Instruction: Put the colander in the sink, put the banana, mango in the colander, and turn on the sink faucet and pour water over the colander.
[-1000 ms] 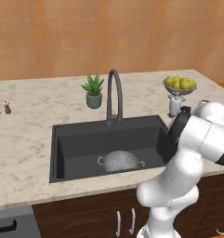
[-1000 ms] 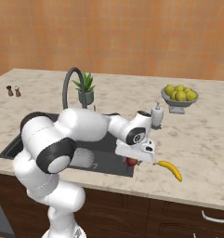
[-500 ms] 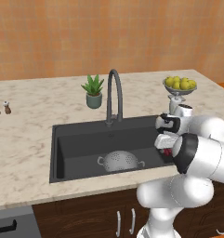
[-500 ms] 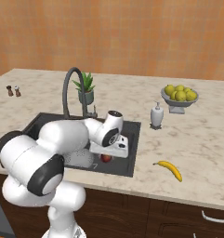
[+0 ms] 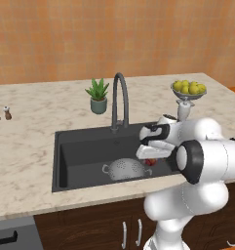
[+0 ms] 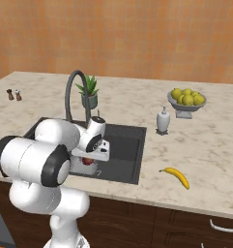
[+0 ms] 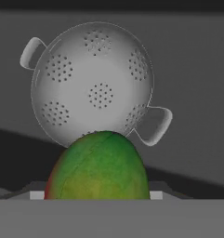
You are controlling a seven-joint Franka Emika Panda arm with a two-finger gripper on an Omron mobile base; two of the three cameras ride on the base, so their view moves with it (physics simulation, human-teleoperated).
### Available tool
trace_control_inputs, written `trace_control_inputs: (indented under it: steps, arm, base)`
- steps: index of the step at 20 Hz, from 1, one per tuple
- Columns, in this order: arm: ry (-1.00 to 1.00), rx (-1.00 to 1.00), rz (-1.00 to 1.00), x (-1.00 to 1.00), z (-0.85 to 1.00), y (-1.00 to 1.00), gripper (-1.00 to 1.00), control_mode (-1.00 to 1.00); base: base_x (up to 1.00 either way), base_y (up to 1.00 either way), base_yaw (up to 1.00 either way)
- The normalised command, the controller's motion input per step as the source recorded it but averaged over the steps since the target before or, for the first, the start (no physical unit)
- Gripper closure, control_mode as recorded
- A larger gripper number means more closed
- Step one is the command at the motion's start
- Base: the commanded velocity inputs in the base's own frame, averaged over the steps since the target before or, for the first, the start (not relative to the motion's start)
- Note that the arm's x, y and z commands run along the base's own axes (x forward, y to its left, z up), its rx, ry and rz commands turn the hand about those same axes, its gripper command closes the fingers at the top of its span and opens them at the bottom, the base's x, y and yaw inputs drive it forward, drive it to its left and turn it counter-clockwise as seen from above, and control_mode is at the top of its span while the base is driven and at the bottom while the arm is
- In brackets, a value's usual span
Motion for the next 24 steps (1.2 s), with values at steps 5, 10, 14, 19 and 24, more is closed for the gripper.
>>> trace_control_inputs:
  steps: [5,10,14,19,24]
  arm:
    - [-0.03,0.0,0.03,0.08,-0.31,0.43,1.0,-1.0]
    - [-0.01,-0.04,0.0,0.14,-0.27,0.31,1.0,-1.0]
    - [0.0,0.0,0.0,0.23,-0.36,0.42,1.0,-1.0]
    - [-0.06,-0.05,0.0,0.44,-0.44,0.19,1.0,-1.0]
    - [-0.15,-0.11,0.0,0.76,-0.39,-0.04,-1.0,-1.0]
  base:
    - [0.0,0.0,0.0]
    - [0.0,0.0,0.0]
    - [0.0,0.0,0.0]
    - [0.0,0.0,0.0]
    - [0.0,0.0,0.0]
